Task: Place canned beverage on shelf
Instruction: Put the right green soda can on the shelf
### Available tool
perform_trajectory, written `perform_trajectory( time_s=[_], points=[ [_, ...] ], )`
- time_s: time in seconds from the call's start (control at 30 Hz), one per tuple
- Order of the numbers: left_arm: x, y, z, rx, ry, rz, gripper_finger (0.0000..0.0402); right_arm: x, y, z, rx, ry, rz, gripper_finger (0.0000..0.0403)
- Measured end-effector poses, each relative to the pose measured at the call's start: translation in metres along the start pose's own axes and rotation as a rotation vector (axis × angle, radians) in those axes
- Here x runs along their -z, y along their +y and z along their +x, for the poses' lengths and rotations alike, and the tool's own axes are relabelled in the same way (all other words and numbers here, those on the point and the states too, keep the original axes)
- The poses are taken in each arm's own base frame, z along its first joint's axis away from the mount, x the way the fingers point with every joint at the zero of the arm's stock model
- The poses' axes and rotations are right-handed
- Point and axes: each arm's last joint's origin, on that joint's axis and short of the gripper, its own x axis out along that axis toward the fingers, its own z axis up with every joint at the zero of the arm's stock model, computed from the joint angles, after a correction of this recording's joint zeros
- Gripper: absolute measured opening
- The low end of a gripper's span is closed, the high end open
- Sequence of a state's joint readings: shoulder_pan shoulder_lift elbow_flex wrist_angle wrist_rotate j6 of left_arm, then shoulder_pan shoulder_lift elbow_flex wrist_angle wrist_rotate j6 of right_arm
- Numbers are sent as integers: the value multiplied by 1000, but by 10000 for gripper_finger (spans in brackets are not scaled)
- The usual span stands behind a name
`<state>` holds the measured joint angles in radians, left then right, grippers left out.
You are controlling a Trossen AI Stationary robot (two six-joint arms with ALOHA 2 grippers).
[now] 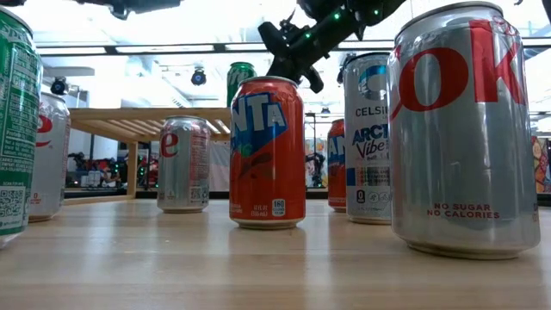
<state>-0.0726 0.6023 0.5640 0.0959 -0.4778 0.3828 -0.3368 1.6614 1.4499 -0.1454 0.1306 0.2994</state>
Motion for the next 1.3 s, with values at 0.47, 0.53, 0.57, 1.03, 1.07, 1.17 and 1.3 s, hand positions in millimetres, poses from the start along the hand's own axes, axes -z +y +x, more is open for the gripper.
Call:
perform_trajectory(
  time_s=[0.47, 0.53, 0.57, 1.03, 1.07, 1.17, 1.3],
  points=[
    [23, 1, -18, 2, 11, 52, 0, -8, 31, -10, -74, -23, 26, 9],
    [23, 2, -19, 1, 8, 58, 0, -8, 33, -8, -84, -43, 25, 9],
    [23, 2, -19, 0, 7, 57, 0, -7, 33, -6, -84, -42, 23, 9],
    [23, 2, -19, -4, 17, 64, 0, -3, 26, 9, 13, -74, -42, 9],
    [22, 2, -19, -4, 16, 64, 0, -3, 25, 9, 15, -75, -42, 9],
    [22, 2, -19, -6, 15, 61, 0, -4, 24, 9, 41, -85, -61, 9],
    [22, 3, -19, -6, 15, 60, 0, -5, 21, 9, 86, -99, -92, 9]
  ],
)
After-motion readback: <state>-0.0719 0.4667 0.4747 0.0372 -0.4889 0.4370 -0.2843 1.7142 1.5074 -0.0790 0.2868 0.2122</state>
